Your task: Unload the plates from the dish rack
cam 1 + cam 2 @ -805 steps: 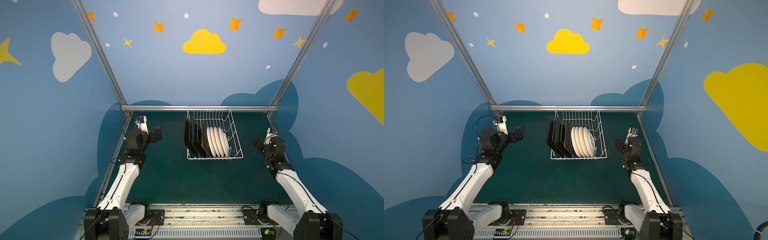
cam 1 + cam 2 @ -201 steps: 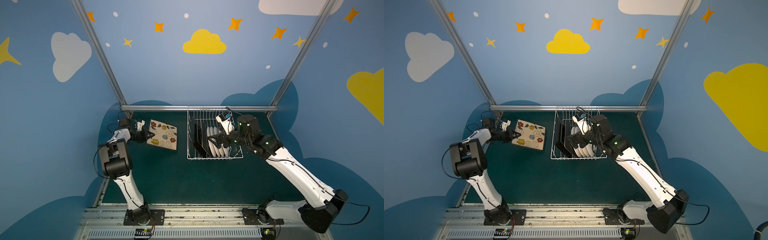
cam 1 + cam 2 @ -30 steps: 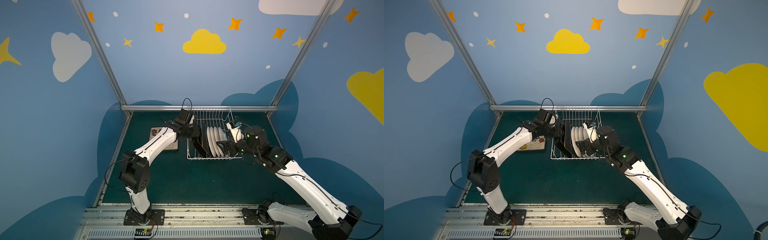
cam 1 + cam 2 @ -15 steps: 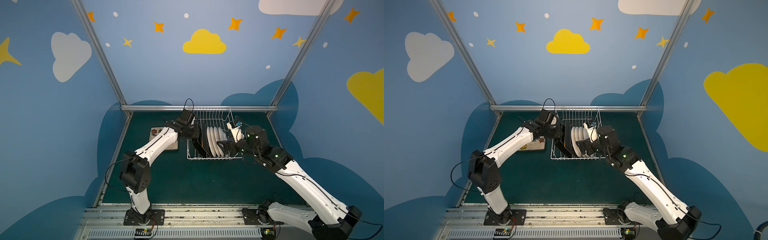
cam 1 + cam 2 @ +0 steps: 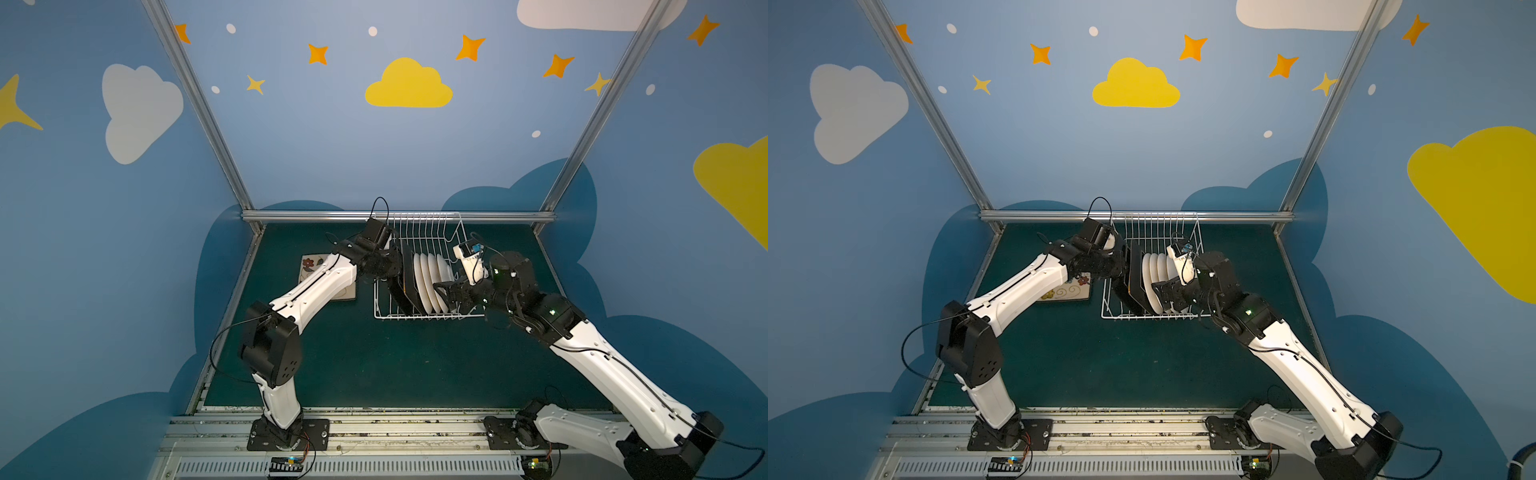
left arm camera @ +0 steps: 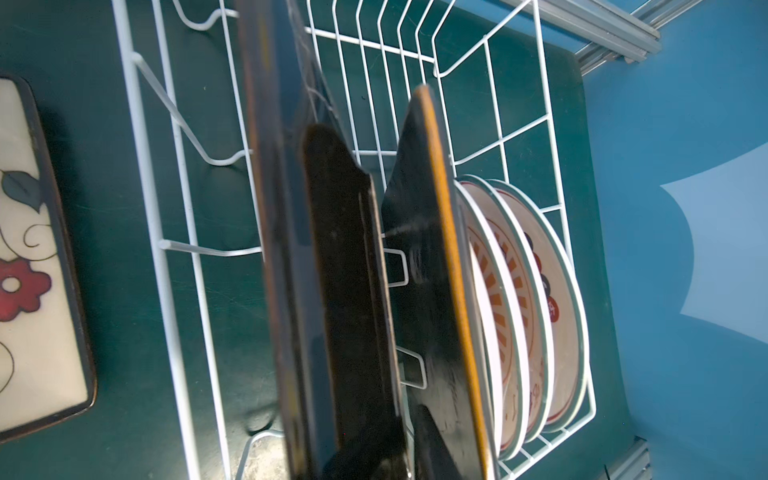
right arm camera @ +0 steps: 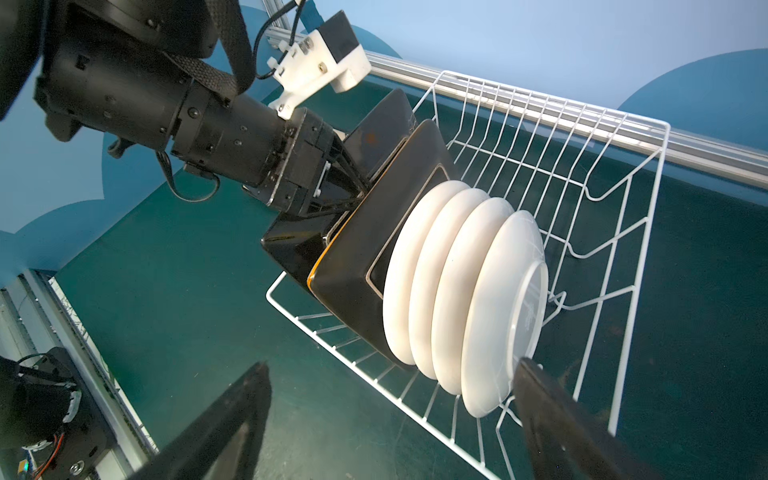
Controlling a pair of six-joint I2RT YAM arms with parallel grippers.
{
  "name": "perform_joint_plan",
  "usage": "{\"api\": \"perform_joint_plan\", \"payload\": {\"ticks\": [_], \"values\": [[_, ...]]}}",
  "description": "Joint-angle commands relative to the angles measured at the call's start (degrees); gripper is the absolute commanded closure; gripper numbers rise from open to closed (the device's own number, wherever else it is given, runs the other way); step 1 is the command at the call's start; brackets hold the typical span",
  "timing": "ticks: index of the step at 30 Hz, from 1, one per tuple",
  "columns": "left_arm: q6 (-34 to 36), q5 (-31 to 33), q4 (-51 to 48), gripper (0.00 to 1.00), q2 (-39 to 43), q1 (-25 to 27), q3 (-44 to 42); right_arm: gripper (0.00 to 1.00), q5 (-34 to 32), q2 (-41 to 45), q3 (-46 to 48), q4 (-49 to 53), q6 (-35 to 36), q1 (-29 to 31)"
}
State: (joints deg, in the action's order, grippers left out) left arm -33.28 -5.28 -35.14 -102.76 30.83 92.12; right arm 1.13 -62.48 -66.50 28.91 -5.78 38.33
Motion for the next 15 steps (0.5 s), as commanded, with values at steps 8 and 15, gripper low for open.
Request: {"api": "perform_joint_plan", "payload": {"ticks": [8, 15], "values": [[1.3, 1.35, -4.17, 0.93, -1.04, 0.42, 0.31, 0.09, 0.19, 0.73, 0.49, -0.96, -0.33, -0.27], [1.42, 1.78, -5.13, 0.97, -0.45, 0.36, 1.1, 0.09, 0.28, 0.43, 0.43, -1.33, -0.33, -0.27]]}}
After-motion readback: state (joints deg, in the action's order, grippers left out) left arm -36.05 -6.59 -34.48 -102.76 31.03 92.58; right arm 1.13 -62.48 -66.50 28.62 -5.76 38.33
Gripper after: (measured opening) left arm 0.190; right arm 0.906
